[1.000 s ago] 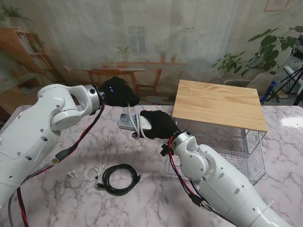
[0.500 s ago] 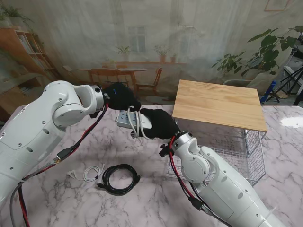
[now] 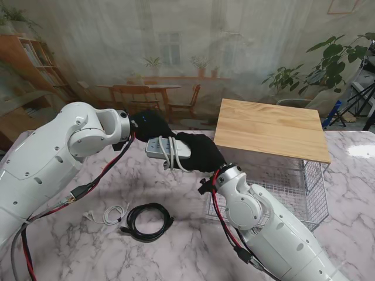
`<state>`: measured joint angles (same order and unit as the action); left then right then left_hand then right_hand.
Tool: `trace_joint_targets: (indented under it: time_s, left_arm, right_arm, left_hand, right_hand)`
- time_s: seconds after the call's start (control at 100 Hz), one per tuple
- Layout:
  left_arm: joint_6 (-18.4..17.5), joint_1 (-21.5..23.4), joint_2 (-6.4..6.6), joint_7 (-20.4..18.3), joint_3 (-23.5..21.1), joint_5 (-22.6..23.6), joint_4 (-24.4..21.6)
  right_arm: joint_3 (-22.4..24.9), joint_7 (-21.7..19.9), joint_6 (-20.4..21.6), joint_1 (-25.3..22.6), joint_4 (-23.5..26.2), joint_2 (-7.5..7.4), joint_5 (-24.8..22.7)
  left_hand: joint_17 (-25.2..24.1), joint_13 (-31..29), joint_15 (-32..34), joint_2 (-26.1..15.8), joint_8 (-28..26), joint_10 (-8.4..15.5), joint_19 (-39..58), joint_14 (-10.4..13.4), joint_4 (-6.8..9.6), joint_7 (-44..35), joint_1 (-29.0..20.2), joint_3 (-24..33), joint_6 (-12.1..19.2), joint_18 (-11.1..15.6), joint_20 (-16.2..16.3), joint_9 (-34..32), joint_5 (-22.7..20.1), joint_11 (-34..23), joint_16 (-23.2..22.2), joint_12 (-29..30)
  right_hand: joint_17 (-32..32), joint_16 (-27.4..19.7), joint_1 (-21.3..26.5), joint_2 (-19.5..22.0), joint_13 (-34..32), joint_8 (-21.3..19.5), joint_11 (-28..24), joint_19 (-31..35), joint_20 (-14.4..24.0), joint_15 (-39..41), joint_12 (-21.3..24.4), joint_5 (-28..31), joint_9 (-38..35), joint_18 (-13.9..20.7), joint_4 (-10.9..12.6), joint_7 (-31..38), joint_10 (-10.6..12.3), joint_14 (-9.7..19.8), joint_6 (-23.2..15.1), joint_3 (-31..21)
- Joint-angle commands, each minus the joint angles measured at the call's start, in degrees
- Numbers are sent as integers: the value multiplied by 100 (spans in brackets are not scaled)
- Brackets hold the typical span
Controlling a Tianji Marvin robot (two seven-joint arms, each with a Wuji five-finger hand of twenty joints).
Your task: Load the small electronics into the mesh drawer
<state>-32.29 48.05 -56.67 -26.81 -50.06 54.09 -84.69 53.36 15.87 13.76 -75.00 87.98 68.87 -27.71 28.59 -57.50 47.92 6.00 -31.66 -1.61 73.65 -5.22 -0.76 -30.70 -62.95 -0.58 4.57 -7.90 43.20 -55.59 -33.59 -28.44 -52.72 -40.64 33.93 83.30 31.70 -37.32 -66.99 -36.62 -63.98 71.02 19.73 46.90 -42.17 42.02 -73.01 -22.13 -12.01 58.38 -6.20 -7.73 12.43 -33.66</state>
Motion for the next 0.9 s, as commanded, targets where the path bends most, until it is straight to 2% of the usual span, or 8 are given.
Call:
trace_joint_targets:
  time_s: [0.0,0.08,0.18,0.28,0.41,0.54,0.69,0.89]
  left_arm:
    - [-24,170,-1,-30,-73,71,107]
    - [7,284,-26,160,-223,126,108]
    - [6,384,-37,257,-384,166,79]
    - [17,441,-56,397,-473,181,90]
    - [-16,377,-48,318,-393,163,57]
    - [63,142,-40,21,-47,-47,23]
    - [127,-114,12,-420,302,-144,-71]
    - [-363,-378,87,-570,670,517,-213]
  right_arm:
    - [67,78,-25,51,133,28,33]
    - [68,70,-36,50,133,27,41]
    - [65,63,-50,50,135,29,60]
    - [58,59,-62,52,137,34,81]
    - [28,58,-69,69,132,49,145]
    - [-28,82,-77,103,114,77,220]
    - [-30,90,-76,93,137,84,256]
    - [-13,117,-47,84,142,100,317]
  left_hand:
    - [-84,188,-409,7,125,-1,-146,-42,24,449,184,31,-317,-66,-5,271,278,373,145,435]
    - [-57,135,-633,20,19,-63,-178,-76,18,531,-108,81,-340,-31,-22,231,223,555,263,834]
    - [-56,173,-1108,-94,71,-81,-406,-144,32,673,-491,75,-317,2,-162,434,309,1092,561,1640]
    - [81,-29,-1085,-316,-33,-138,-389,-186,-2,353,-981,55,-152,10,-198,141,-27,916,639,1783]
    - [102,-119,-468,-486,-259,-192,-167,-165,19,-389,-1102,85,89,-37,-88,7,-321,-36,237,869]
    - [143,-195,71,-532,-653,-256,12,-98,19,-987,-1102,109,252,-69,13,-29,-380,-567,-103,50]
    - [124,-167,602,-580,-1042,-260,150,-40,20,-1352,-1100,110,361,-143,112,-44,-373,-729,-361,-418]
    - [202,-219,913,-579,-1194,-203,267,94,26,-1398,-1102,77,438,-126,158,-106,-397,-780,-461,-634]
  right_hand:
    - [27,47,1232,1280,-109,-53,-352,39,-12,524,-34,192,-480,-5,-109,720,450,431,-1930,-1526]
    - [27,49,1233,1281,-108,-54,-350,38,-12,528,-36,193,-480,-5,-109,721,450,433,-1930,-1526]
    - [27,50,1233,1282,-108,-54,-349,37,-11,529,-38,194,-481,-5,-109,721,450,433,-1935,-1525]
    - [27,50,1231,1279,-109,-54,-348,37,-10,531,-40,196,-481,-5,-110,722,450,435,-1935,-1523]
    - [27,52,1231,1280,-109,-54,-349,36,-9,534,-44,196,-486,-5,-109,721,446,437,-1935,-1522]
    - [27,52,1233,1278,-109,-54,-346,36,-7,535,-47,195,-487,-5,-108,721,449,437,-1936,-1524]
    - [29,52,1231,1273,-107,-52,-344,35,-6,536,-50,202,-488,-2,-108,720,449,436,-1943,-1526]
    - [35,53,1230,1274,-106,-53,-341,26,-6,537,-56,202,-488,10,-109,720,449,433,-1944,-1522]
